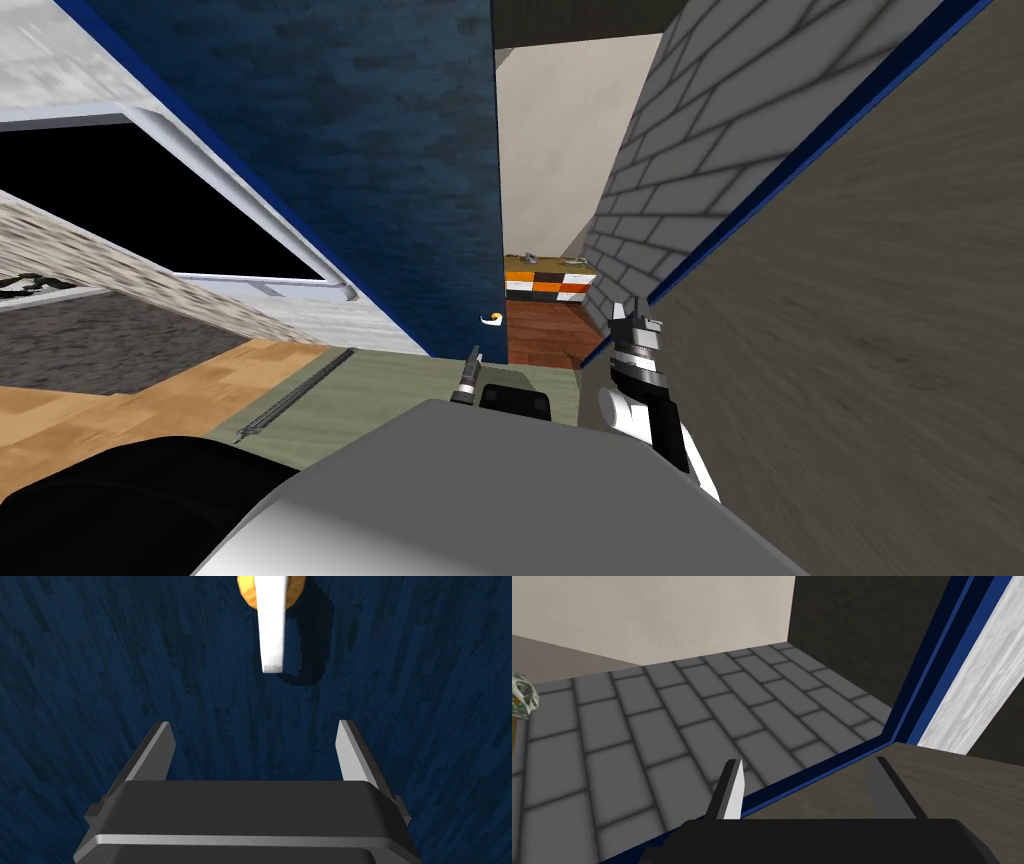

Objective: Pull the door open

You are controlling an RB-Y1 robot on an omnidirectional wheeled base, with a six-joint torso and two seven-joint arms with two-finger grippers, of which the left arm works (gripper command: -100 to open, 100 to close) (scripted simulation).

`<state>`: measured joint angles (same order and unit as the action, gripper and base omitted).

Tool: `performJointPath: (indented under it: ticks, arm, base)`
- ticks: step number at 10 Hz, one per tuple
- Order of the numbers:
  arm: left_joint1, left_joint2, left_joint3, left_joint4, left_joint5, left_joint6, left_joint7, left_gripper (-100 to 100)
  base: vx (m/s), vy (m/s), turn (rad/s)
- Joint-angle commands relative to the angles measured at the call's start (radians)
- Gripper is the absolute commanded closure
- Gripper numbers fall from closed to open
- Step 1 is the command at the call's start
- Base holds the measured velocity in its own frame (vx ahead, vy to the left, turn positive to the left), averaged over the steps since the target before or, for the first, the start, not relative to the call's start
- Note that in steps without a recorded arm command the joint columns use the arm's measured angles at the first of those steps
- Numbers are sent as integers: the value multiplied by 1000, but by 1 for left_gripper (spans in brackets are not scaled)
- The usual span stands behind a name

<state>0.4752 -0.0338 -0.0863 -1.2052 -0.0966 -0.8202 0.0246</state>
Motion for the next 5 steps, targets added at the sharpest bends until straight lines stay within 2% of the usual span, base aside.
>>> performJointPath:
  ticks: [1, 2, 3, 5]
  arm:
    - [1, -9, -3, 11, 0, -2, -3, -100]
    - [4, -6, -2, 3, -1, -1, -1, -100]
    - [1, 17, 0, 10, 0, 2, -1, -100]
    - [-3, 43, 2, 18, 0, 6, 1, -100]
  base:
    - [194, -83, 93]
    - [81, -42, 26]
    - [-84, 38, -183]
    - [-176, 86, -177]
